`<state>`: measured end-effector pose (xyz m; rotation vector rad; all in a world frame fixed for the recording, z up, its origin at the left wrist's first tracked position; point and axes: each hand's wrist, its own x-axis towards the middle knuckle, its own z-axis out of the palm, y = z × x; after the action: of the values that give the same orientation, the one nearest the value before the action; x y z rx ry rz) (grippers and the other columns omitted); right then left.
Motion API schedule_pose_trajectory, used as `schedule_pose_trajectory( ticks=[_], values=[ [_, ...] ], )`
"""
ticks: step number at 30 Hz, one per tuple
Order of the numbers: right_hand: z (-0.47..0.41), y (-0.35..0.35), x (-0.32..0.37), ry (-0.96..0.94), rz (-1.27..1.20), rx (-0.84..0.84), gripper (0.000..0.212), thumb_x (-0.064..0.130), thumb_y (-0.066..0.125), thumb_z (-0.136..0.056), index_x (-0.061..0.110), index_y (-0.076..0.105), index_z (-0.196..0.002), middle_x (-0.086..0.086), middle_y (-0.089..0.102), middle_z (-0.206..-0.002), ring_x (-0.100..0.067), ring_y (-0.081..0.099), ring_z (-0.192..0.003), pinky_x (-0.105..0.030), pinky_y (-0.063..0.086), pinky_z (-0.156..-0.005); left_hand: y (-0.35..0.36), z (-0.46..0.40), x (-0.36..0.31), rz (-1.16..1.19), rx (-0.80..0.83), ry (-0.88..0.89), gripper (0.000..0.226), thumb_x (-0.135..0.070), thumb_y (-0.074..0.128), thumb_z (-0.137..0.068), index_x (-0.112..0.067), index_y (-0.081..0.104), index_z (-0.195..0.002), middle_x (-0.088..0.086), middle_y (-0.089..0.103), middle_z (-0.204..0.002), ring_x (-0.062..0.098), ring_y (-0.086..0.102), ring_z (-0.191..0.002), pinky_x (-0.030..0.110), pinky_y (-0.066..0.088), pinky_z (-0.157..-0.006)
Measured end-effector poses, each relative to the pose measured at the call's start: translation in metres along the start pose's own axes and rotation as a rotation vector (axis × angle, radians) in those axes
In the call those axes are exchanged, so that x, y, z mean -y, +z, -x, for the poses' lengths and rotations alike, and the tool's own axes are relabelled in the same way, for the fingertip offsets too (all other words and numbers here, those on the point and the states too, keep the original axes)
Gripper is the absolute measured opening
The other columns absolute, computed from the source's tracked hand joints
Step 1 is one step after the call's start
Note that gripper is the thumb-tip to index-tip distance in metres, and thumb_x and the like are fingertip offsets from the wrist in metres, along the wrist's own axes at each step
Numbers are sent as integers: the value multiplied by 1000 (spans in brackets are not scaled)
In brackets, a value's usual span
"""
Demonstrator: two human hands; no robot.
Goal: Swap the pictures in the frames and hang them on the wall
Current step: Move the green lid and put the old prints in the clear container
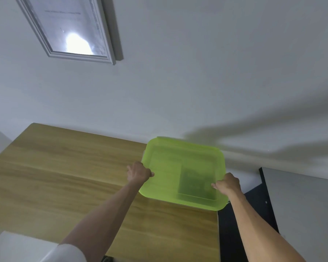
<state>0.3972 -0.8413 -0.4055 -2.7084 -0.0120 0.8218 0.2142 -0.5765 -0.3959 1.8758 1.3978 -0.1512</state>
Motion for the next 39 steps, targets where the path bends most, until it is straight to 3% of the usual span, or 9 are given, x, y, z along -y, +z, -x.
schedule_pose_trajectory(
  ticks=[7,14,16,18,20,23,29,33,39],
  values=[
    [5,-4,6,-17,120,10,42,36,76,-83,5,49,-87,-17,48,-120,-32,60,-98,-36,52,-73,2,-3,2,-56,-14,15,55,-32,87,-68,-4,64,-109,18,56,-121,35,58,-107,41,51,-85],
    [14,-9,9,-36,212,60,53,38,70,-89,4,47,-123,-19,32,-140,-37,48,-119,-43,49,-96,0,6,-9,-303,-50,164,62,-33,82,-76,-10,54,-127,16,41,-138,35,39,-129,43,42,-100],
    [16,-5,14,-125,293,65,78,24,63,-94,12,17,-155,-21,8,-156,-39,27,-140,-46,38,-111,1,4,-15,-424,-20,303,76,-26,76,-81,-15,37,-146,16,27,-151,34,27,-139,42,33,-109],
    [24,1,25,-273,369,111,92,4,52,-91,20,-10,-157,-12,-23,-162,-36,-6,-151,-46,14,-122,5,2,-18,-522,86,459,85,-15,62,-85,-15,15,-156,17,-1,-162,32,4,-150,41,16,-120],
    [31,8,32,-350,390,198,97,7,48,-85,17,-19,-155,-8,-35,-158,-35,-24,-148,-46,-5,-121,14,4,-16,-561,207,528,91,-18,53,-83,-10,-1,-156,16,-23,-159,30,-17,-149,41,2,-123],
    [31,9,26,-374,351,183,96,26,48,-84,18,-16,-156,-5,-32,-160,-32,-25,-148,-46,-7,-122,29,5,-8,-612,180,546,93,-38,42,-87,-6,-16,-153,19,-34,-154,32,-32,-143,44,-10,-121],
    [7,-7,29,-433,397,-68,77,66,30,-93,24,13,-156,-5,14,-159,-34,14,-146,-48,20,-119,50,-1,1,-687,-22,604,98,-72,19,-90,-3,-11,-153,22,-24,-157,36,-24,-146,46,-12,-120],
    [-9,9,35,-457,401,-48,91,70,33,-90,20,-3,-158,-9,-12,-164,-29,-12,-151,-46,-1,-123,45,-10,-20,-780,-117,648,103,-80,12,-82,-3,14,-151,23,9,-157,41,3,-146,49,-1,-121],
    [-26,32,18,-530,426,-166,93,73,11,-88,15,-12,-157,-11,-25,-161,-27,-23,-149,-46,-8,-123,62,-27,-8,-743,-150,684,99,-80,9,-84,-14,-10,-154,20,-26,-157,32,-30,-144,50,-9,-120]
  ],
)
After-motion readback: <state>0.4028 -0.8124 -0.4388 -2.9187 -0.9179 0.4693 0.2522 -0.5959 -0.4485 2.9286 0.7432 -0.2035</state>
